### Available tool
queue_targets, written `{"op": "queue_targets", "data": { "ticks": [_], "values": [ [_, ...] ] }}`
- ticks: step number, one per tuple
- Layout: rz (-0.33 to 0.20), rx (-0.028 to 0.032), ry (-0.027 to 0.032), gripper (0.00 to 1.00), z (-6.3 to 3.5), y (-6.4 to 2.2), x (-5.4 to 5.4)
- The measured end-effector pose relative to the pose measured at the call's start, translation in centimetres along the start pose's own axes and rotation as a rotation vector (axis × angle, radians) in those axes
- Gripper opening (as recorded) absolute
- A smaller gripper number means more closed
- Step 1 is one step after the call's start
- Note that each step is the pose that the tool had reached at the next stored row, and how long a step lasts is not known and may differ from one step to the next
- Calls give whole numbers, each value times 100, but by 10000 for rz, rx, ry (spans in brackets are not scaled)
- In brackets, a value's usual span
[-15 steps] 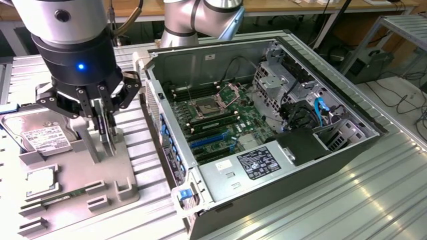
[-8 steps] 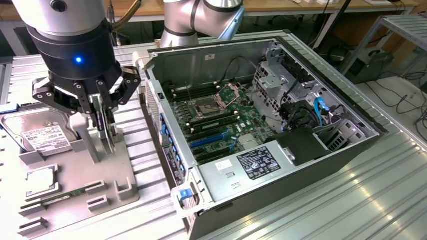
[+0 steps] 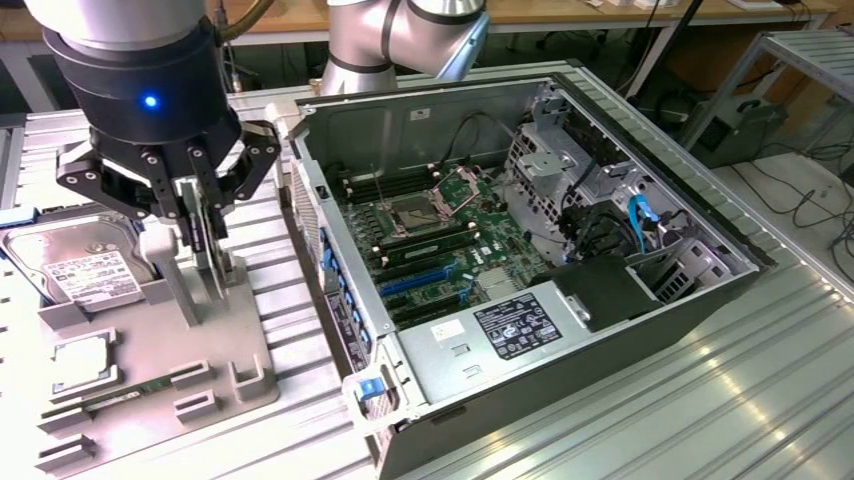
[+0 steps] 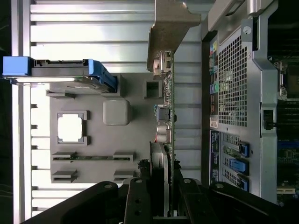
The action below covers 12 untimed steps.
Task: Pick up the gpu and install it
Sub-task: 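Pick up the gpu and move the gpu toward the slot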
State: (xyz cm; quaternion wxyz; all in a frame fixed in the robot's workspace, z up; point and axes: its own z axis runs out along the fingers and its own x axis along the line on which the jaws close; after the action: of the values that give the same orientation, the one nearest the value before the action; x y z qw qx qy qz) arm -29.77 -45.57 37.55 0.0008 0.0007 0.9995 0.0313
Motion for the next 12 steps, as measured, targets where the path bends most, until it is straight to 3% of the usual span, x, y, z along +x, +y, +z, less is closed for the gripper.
{"op": "queue_targets", "data": {
  "ticks": [12],
  "values": [
    [0,-1,-1,27,-125,8,0]
  ]
}}
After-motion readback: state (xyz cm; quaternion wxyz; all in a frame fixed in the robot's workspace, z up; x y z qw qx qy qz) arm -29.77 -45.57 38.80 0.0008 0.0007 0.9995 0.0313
